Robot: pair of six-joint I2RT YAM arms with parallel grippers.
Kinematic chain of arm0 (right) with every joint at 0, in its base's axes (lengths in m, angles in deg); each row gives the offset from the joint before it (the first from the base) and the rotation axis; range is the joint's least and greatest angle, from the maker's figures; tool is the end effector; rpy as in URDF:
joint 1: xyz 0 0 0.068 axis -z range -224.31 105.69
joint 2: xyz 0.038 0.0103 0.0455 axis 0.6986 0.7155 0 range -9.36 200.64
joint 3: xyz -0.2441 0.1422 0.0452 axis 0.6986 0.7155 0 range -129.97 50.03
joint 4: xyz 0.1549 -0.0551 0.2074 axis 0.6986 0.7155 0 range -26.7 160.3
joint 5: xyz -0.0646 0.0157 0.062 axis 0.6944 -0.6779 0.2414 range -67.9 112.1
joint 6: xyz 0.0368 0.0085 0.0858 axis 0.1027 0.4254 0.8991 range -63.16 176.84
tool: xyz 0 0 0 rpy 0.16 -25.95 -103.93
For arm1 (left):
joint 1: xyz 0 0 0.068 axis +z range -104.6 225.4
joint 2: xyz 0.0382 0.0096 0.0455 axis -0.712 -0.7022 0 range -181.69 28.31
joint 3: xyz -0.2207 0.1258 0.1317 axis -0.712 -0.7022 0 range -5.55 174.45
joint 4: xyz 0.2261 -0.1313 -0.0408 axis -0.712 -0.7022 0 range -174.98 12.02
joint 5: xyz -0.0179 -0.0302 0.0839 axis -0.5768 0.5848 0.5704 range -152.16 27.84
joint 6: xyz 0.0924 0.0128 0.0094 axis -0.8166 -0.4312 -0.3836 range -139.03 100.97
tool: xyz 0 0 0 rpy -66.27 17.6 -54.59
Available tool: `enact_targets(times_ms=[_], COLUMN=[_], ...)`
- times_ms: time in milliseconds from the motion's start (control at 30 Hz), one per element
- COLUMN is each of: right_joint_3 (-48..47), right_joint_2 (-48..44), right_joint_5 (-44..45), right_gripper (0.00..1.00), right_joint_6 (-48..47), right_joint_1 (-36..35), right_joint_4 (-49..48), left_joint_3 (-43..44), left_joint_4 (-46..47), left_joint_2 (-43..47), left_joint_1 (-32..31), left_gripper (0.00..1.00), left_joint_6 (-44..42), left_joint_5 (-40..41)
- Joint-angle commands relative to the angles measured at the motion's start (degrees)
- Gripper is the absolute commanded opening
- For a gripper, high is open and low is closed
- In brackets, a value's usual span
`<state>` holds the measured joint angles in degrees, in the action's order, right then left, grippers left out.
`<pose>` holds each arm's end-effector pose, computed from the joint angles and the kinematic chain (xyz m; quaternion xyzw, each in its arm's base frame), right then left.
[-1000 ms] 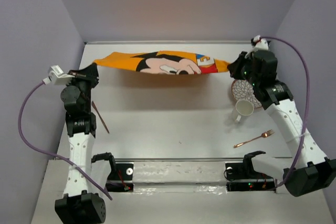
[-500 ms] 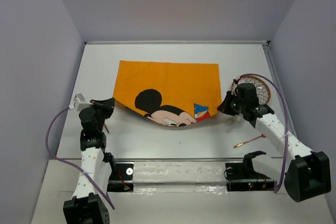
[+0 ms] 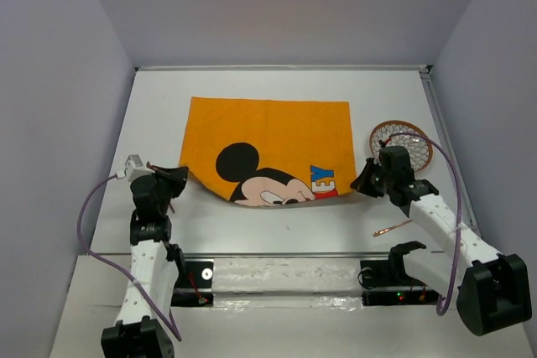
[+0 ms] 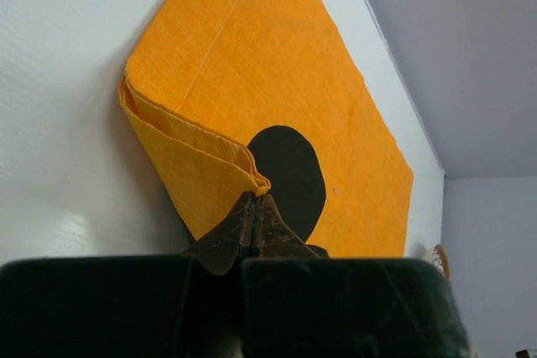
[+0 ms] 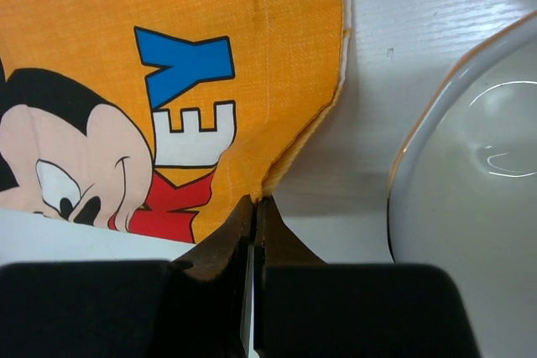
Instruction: Set the dinner table for one person
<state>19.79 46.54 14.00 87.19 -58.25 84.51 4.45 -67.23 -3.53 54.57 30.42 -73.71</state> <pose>0.2126 0.0650 0.1749 0.1068 0.9219 0.1990 0.3148 0.1911 0.0136 0.1932 -0.3203 0.7012 -0.2906 0.5668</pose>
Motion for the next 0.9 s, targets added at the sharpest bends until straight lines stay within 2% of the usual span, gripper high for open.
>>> enact_targets(times_ms=[0,533,600,633,667,700,733,767,800,833,867], right_joint_3=[-2.37,-2.28,-2.19,-2.11,-2.10,-2.02,-2.02,-2.19,-2.54,-2.89,-4.20], right_joint_2=[-1.23,-4.92,-5.01,-4.92,-4.66,-4.48,-4.57,-4.66,-4.92,-5.18,-5.71], right_joint_5=[5.88,10.12,8.64,8.54,5.67,5.03,4.76,4.41,4.15,3.79,3.36], right_gripper=[0.00,0.00,0.00,0.01,0.05,0.07,0.12,0.26,0.35,0.45,0.61], right_joint_6=[-0.20,0.41,0.06,-0.11,-0.20,-0.20,-0.38,-0.55,-0.73,-0.99,-1.43], right_joint_1=[0.22,0.22,0.22,0.22,0.22,0.22,0.22,0.22,0.22,0.22,0.22], right_joint_4=[0.58,1.73,1.73,1.73,1.64,1.64,1.64,1.64,1.64,1.90,2.34], left_joint_3=[4.23,6.44,6.87,7.22,7.75,9.06,9.68,10.47,11.96,12.76,13.72], left_joint_4=[-2.21,-7.93,-8.10,-8.37,-8.72,-9.68,-10.12,-10.39,-10.48,-10.65,-10.65], left_joint_2=[0.90,2.92,2.92,3.01,3.01,3.01,3.01,3.01,2.92,2.83,2.74], left_joint_1=[-1.08,-1.43,-1.44,-1.52,-1.52,-1.52,-1.44,-1.43,-1.43,-1.43,-1.52], left_gripper=[0.00,0.02,0.25,0.40,0.45,0.56,0.62,0.74,0.90,0.99,0.99], left_joint_6=[-5.14,-5.16,-5.15,-5.33,-5.94,-6.38,-6.73,-7.08,-7.96,-8.49,-8.93], left_joint_5=[-0.66,-8.13,-9.54,-9.63,-9.37,-8.58,-8.23,-7.96,-7.70,-7.52,-6.74])
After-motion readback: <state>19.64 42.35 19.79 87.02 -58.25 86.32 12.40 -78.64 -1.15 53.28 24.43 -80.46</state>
